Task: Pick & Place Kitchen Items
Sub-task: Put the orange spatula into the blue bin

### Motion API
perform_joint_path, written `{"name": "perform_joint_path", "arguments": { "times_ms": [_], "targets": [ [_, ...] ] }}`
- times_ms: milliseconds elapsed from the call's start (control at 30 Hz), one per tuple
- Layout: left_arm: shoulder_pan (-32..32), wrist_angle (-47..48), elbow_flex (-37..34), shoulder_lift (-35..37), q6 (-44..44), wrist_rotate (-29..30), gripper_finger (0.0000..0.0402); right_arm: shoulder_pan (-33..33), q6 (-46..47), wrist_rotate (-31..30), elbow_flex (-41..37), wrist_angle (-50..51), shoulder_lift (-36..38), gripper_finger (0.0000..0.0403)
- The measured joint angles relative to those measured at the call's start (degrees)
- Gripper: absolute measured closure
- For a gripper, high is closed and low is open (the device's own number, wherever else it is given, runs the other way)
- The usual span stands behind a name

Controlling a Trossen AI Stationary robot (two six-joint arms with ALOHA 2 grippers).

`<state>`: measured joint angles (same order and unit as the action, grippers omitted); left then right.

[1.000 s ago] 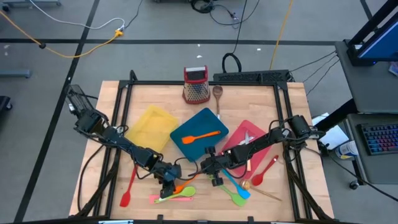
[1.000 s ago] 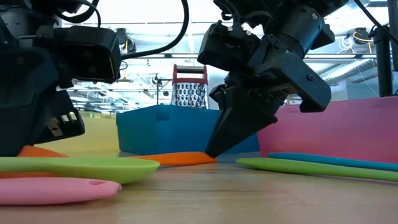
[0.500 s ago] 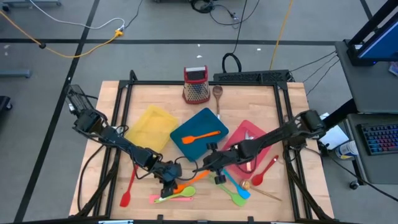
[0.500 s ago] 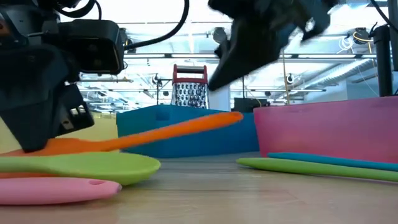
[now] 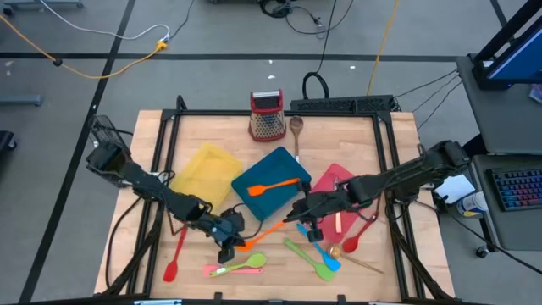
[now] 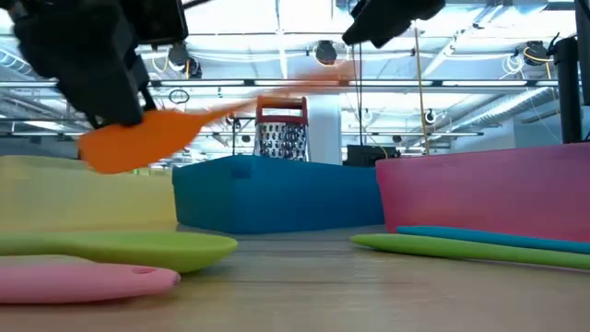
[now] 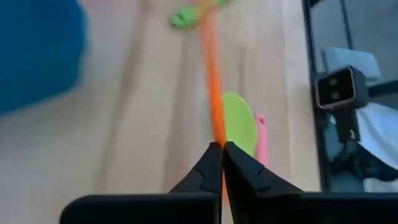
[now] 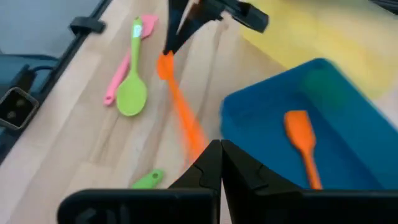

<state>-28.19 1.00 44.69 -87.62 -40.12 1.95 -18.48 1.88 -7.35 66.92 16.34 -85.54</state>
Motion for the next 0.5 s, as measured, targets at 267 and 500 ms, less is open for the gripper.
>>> {"name": "perform_joint_path", "arguments": {
  "times_ms": [267,500],
  "targets": [
    [5.0,4.0,0.1,7.0,4.4,4.1,0.0396,0.0,-1.2,-1.8,0.0,0.3,0.7,0.0403],
    [14.1,15.0,5.4,7.8,12.6,3.0,0.0389,0.0,-1.5,-1.7,0.0,0.5,0.7,0.0403]
  ]
}}
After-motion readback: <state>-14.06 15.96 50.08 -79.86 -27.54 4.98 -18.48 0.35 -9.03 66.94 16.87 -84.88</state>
